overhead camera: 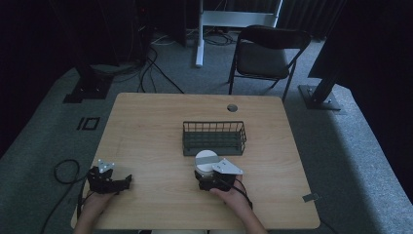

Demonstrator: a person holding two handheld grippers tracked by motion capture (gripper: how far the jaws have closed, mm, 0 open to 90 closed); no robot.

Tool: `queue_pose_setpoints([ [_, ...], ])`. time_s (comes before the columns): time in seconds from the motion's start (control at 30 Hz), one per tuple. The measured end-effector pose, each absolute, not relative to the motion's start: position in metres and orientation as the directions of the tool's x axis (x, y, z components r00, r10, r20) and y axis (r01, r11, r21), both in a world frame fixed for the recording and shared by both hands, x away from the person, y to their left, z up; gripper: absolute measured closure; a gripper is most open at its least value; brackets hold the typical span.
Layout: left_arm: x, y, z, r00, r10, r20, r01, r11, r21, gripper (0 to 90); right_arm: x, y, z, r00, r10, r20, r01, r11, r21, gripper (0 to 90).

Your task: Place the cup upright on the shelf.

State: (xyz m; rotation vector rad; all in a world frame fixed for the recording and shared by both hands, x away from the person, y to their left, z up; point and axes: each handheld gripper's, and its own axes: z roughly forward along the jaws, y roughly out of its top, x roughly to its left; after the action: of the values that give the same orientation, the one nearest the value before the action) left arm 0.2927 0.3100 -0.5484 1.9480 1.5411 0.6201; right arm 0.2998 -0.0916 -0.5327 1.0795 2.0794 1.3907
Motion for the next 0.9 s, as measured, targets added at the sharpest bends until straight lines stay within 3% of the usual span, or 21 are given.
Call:
queue_pose_setpoints([
  [0.27,0.2927,0.3100,-0.5484,0.227,0.974,0.008,0.708,-0.171,0.685,0.1,0.3003,-0.0882,-0.5341,-0.599,0.800,0.045,0.362,0.219,0.906,17.5],
  [0.9,0.2927,0.3100,-0.5484,0.227,0.974,0.008,0.708,-0.170,0.686,0.2,0.3003,-0.0923,-0.5255,-0.611,0.789,0.057,0.378,0.228,0.897,18.4],
])
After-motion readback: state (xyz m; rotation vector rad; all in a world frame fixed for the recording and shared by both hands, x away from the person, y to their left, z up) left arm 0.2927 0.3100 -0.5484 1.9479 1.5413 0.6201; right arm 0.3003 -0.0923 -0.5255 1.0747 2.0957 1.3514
